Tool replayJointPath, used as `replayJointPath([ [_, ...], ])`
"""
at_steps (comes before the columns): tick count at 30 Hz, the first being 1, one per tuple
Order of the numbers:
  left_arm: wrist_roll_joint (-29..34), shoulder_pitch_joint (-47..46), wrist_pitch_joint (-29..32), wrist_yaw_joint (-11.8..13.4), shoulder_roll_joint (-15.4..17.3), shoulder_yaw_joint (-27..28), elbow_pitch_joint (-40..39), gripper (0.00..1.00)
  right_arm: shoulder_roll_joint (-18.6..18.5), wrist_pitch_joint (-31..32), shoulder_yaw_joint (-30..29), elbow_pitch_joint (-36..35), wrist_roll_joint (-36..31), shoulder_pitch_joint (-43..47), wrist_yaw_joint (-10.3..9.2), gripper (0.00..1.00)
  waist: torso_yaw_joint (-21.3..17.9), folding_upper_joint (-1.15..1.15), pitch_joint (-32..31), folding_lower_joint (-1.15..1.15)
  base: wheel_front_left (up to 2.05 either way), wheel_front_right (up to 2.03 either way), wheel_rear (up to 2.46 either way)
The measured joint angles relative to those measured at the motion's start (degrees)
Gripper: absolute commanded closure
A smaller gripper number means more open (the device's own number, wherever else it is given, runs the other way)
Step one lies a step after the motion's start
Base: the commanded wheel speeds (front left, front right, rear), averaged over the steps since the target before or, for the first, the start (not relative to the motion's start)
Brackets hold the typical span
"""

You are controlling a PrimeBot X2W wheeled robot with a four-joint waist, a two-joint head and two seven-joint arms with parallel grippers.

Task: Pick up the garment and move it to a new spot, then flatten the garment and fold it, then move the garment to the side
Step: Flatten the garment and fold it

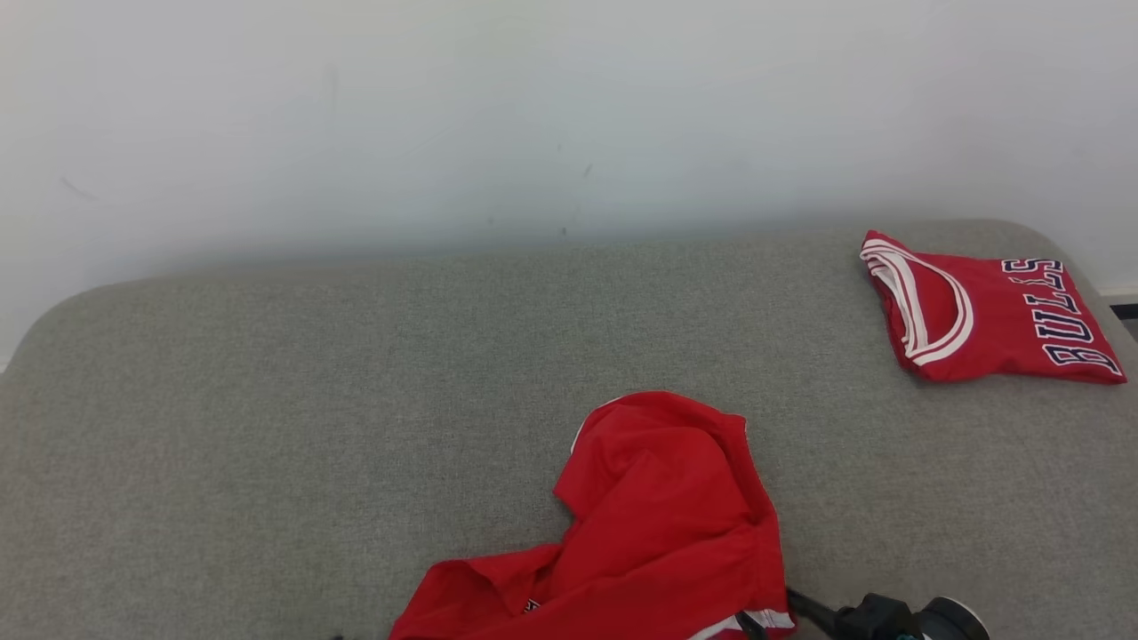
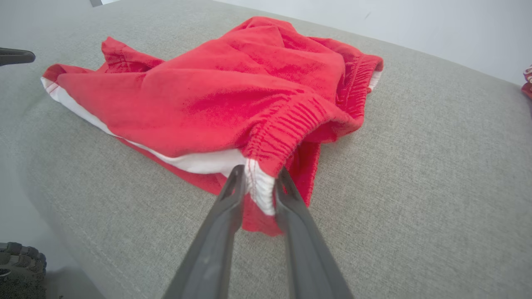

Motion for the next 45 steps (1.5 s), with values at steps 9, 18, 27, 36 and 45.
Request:
replayJointPath([
  [9, 6.0, 6.0, 0.0, 3.2, -2.6, 15.2, -9.3, 0.00, 0.0, -1.5, -7.6, -4.0, -1.2, 4.6, 0.00, 0.00, 0.4, 0.00, -1.4, 0.00, 0.00, 0.00, 0.00],
  [18, 13.0, 13.4, 0.0, 5.0, -7.5, 30.4, -20.2, 0.00, 7.1, -1.6, -26.5, -15.8, -8.5, 14.4, 0.00, 0.00, 0.4, 0.00, -2.8, -0.01, 0.00, 0.00, 0.00],
  [27, 16.8, 16.9, 0.0, 4.0, -10.8, 36.4, -24.3, 0.00, 15.1, -1.7, -35.7, -22.3, -13.6, 20.8, 0.00, 0.00, 0.4, -0.01, -3.8, -0.01, 0.00, 0.00, 0.00],
  [36, 18.9, 19.4, 0.0, 3.0, -13.6, 39.5, -25.4, 0.00, 18.0, -1.7, -38.6, -24.7, -15.0, 23.7, 0.00, 0.00, -0.4, -0.01, -4.2, -0.01, 0.00, 0.00, 0.00],
  [45, 20.5, 19.5, 0.0, 1.4, -14.0, 39.9, -24.3, 0.00, 17.1, -1.7, -37.4, -23.4, -15.2, 23.7, 0.00, 0.00, -0.5, 0.00, -4.0, 0.00, 0.00, 0.00, 0.00],
])
